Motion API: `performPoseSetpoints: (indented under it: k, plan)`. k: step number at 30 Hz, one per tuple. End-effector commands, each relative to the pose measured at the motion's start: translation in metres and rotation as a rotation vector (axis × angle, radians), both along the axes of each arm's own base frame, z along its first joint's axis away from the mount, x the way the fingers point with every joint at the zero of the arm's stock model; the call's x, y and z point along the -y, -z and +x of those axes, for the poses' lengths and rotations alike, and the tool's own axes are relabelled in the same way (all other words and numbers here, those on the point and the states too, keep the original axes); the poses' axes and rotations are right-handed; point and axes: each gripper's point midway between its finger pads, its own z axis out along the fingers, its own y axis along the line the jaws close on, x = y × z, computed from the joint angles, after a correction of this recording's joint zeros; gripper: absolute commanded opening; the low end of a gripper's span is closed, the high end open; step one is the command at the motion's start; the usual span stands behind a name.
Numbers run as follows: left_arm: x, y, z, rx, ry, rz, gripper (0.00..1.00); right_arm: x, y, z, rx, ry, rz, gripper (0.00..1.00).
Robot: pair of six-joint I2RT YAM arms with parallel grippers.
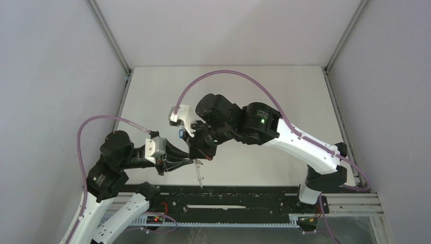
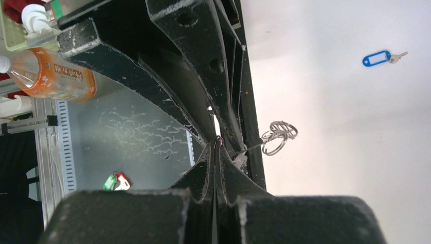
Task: Put the keys on the keyring
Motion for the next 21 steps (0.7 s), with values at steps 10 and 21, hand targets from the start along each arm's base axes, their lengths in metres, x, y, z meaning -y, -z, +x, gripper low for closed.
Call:
performPoseSetpoints:
  k: [10, 21]
  plan:
    - [-0.003, -0.02, -0.005, 0.067, -0.003, -0.052, 0.0, -0.012, -0.02, -0.012, 0.021, -0.029, 0.038, 0.01]
    - [-0.001, -0.062, -0.004, -0.022, -0.073, -0.288, 0.0, 0.026, -0.086, -0.007, -0.119, 0.025, 0.56, 0.53]
